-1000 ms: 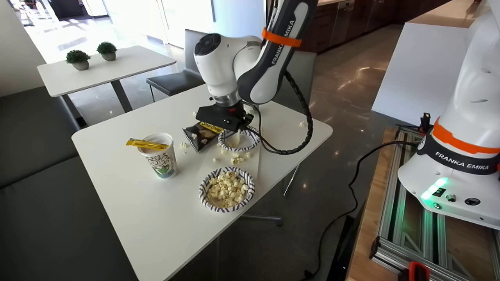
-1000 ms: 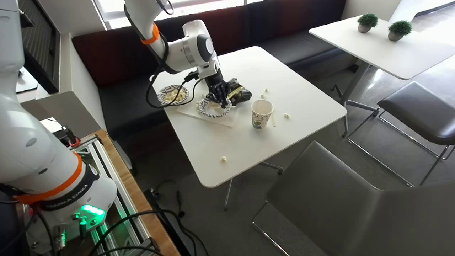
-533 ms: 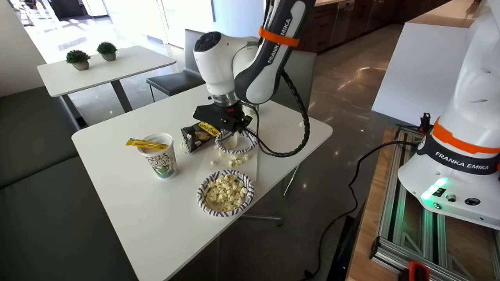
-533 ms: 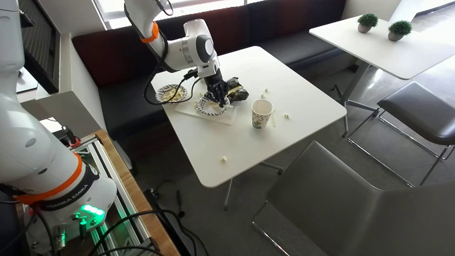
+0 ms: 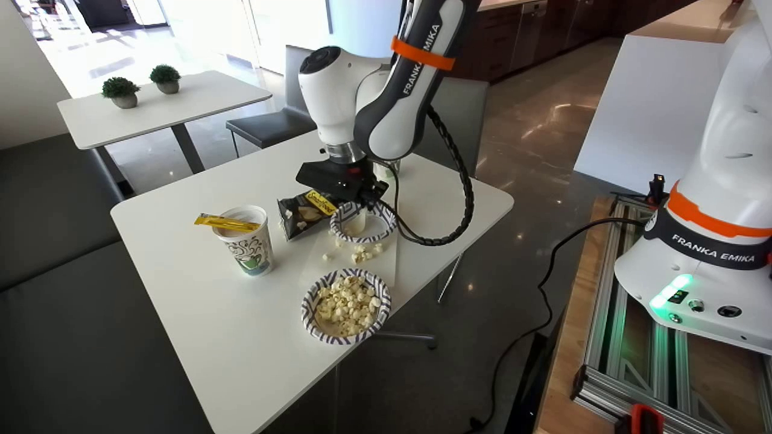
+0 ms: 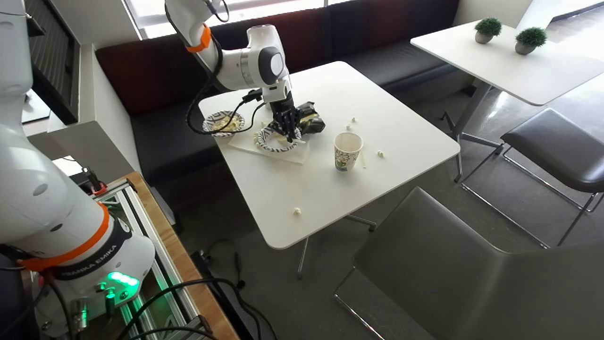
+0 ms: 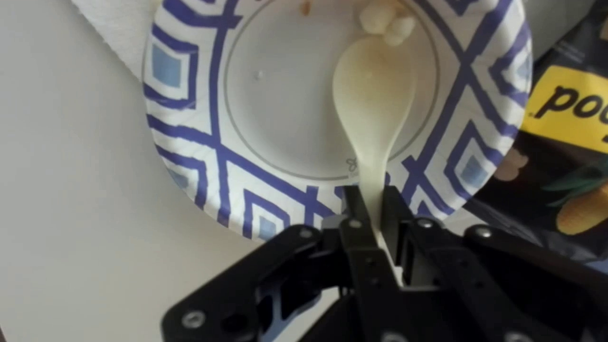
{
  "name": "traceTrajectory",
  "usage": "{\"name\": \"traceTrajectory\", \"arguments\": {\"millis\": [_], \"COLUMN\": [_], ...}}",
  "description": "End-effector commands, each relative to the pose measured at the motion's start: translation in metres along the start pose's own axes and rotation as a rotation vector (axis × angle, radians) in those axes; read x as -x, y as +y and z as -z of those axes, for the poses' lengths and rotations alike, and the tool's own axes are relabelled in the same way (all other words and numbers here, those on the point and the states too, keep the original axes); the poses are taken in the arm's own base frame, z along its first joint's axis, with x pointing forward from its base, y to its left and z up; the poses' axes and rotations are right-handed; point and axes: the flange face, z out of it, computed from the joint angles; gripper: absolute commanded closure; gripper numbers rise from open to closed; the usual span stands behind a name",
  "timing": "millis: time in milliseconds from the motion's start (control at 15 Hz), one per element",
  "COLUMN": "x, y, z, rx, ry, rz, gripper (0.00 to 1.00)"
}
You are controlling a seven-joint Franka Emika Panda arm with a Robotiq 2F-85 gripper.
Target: Use the spoon on the table to move the content of the plate on the right into the plate on the left
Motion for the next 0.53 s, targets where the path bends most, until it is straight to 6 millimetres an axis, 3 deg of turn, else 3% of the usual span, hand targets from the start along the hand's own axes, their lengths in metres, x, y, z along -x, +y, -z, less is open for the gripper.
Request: {"name": "traceTrajectory", "arguments": {"millis": [0,467], "x": [0.0087,0.0175], "y": [0.0041,0.0043], "z": [-0.0019,0.0023], "rx": [0.007,0.003], "ry": [-0.049,-0.082], "rz": [0.018,0.047], "gripper": [0.97,0.97]}}
